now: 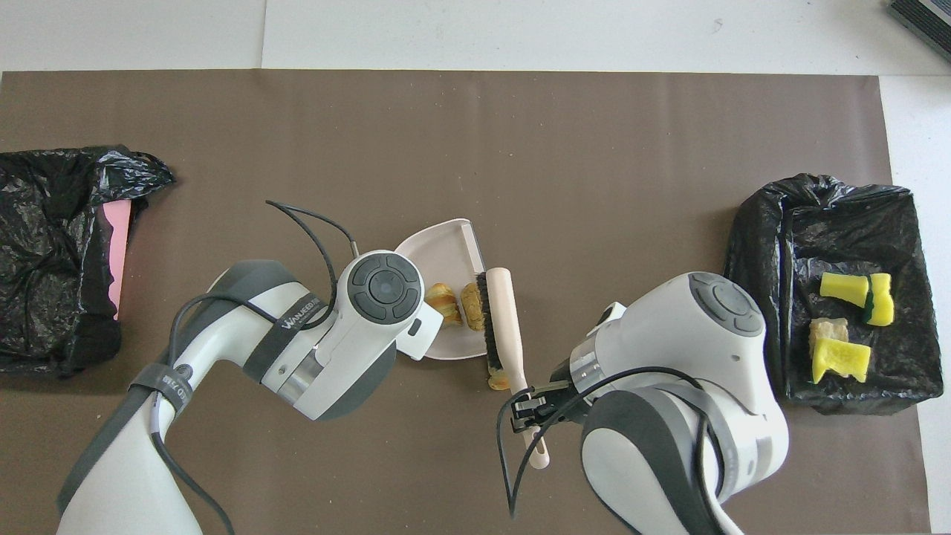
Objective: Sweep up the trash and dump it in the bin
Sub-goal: 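Sweep the remaining food chunks into the dustpan with the right gripper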
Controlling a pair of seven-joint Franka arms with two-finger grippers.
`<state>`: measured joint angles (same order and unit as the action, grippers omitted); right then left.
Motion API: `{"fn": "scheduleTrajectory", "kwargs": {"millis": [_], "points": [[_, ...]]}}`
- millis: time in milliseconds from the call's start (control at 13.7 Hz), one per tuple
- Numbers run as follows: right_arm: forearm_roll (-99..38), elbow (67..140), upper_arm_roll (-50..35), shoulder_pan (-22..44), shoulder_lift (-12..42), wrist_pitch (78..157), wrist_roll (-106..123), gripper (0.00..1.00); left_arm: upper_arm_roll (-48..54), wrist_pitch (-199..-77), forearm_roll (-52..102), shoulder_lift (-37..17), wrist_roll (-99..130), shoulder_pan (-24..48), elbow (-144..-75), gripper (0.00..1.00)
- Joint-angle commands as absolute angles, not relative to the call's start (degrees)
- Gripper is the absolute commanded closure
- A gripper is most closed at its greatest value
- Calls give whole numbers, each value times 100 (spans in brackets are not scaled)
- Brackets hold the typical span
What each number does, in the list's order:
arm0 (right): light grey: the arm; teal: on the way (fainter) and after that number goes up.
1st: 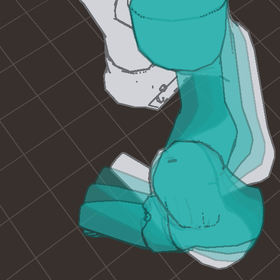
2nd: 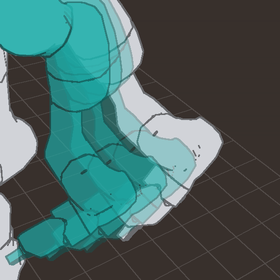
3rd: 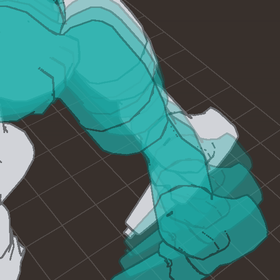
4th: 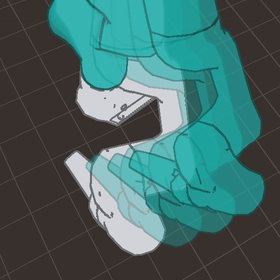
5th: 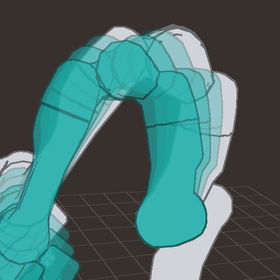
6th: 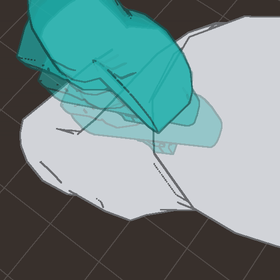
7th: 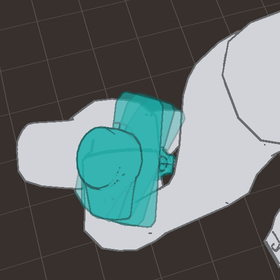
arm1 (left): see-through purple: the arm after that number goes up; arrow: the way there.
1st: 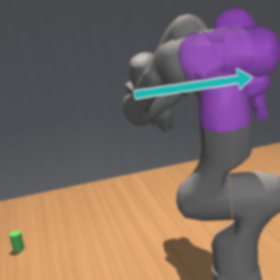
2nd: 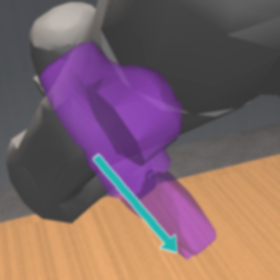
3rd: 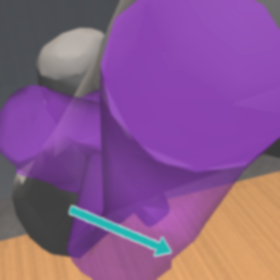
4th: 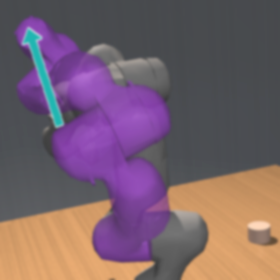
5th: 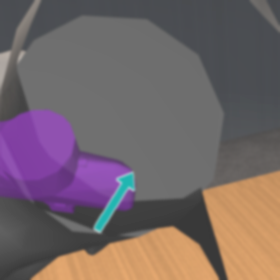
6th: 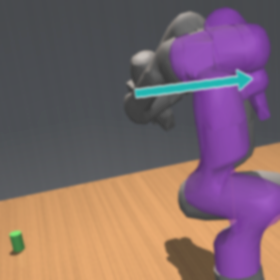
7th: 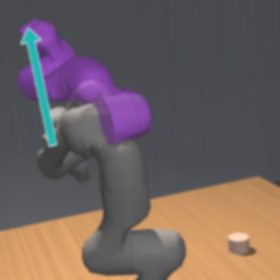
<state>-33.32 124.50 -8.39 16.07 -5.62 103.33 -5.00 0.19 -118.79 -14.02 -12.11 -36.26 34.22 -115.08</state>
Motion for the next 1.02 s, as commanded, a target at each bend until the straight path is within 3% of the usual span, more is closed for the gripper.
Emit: {"fn": "scheduleTrajectory", "kwargs": {"millis": [0, 146, 437, 947], "points": [[-2641, 12463, -835, 1249, -1114, 9810, -456, 100, -9, -12006, -1556, -1116, -3559, 3358, -11725, 100], [-2015, 12865, -870, 1257, -1414, 9878, -1191, 100, -9, -12006, -1556, -1125, -3568, 3331, -11725, 100], [-1758, 13428, -896, 1528, -1450, 10228, -2063, 100, 9, -11997, -1512, -1055, -4052, 3129, -11681, 100], [-2151, 13825, -905, 2171, -968, 11249, -2708, 100, -26, -11584, -1739, -914, -5044, 3199, -11777, 100]]}}
